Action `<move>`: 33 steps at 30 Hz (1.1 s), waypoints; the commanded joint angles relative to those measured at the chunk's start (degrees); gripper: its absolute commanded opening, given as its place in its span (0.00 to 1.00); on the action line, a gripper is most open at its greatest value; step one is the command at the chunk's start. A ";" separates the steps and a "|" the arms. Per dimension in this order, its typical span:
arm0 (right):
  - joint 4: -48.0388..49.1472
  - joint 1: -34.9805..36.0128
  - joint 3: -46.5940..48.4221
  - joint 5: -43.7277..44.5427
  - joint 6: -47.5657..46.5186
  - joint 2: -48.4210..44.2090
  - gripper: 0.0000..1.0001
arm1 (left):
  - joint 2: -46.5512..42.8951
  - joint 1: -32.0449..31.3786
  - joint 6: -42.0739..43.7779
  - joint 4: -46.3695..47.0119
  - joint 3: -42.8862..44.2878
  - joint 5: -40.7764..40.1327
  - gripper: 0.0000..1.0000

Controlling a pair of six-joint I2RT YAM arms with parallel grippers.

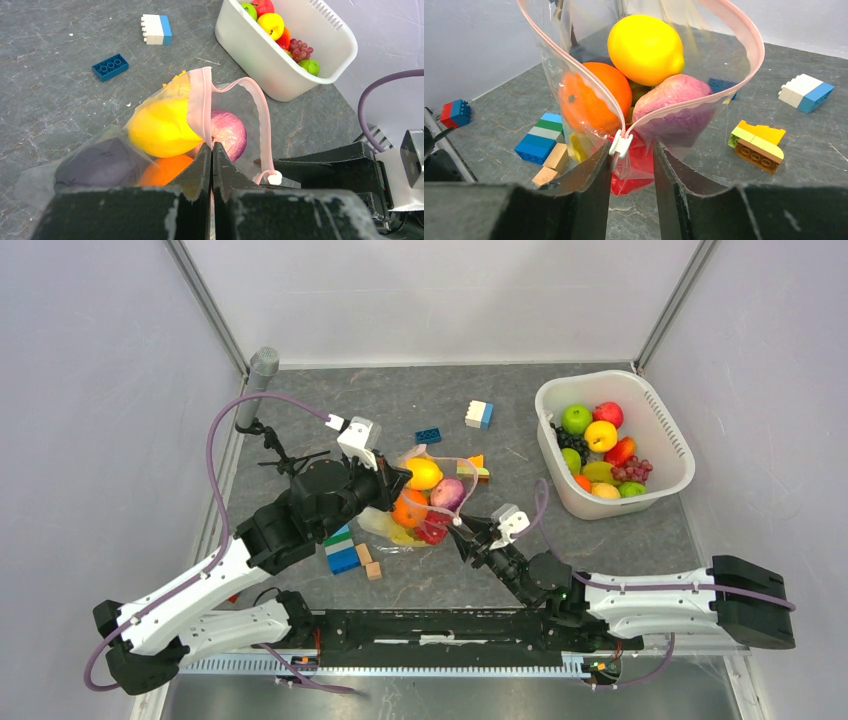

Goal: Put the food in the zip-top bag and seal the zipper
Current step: Zip the zipper food storage bag at the center of the board.

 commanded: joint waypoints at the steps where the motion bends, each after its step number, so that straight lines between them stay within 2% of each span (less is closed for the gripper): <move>1: 6.86 0.23 -0.42 3.27 -3.01 0.22 0.37 | -1.12 0.29 -4.96 4.59 0.57 -0.30 0.03; 5: 9.01 0.18 -1.79 2.50 -3.40 -0.10 0.19 | -1.42 0.29 -5.05 4.87 0.16 -0.17 0.03; 13: 8.52 0.21 -1.58 0.73 -4.74 0.88 0.15 | -1.76 0.29 -5.03 4.79 0.03 0.12 0.03; 14: 8.97 0.23 -1.69 0.24 -4.98 1.02 0.15 | -1.85 0.29 -5.04 4.76 0.03 0.08 0.03; 15: 9.34 0.28 -1.78 -0.17 -5.16 1.25 0.20 | -1.85 0.32 -5.01 4.80 0.03 0.11 0.04; 16: 9.36 0.27 -1.70 -0.07 -5.08 1.47 0.32 | -1.90 0.30 -5.01 4.80 -0.02 0.11 0.04; 17: 9.56 0.24 -1.61 0.26 -4.83 1.81 0.36 | -1.73 0.30 -5.09 4.80 0.03 0.10 0.04; 29: 17.36 0.06 -2.00 1.16 -7.46 8.02 0.38 | -1.96 0.30 -5.08 4.76 0.11 0.36 0.03; 30: 17.29 0.05 -1.77 1.16 -7.94 8.40 0.40 | -1.98 0.29 -5.08 4.76 0.13 0.30 0.03; 32: 17.74 -0.03 -2.02 1.55 -8.10 8.89 0.52 | -1.93 0.29 -5.06 4.78 0.21 0.33 0.03; 33: 18.57 0.03 -2.40 1.64 -8.28 9.12 0.52 | -1.86 0.29 -4.99 4.76 0.28 0.43 0.03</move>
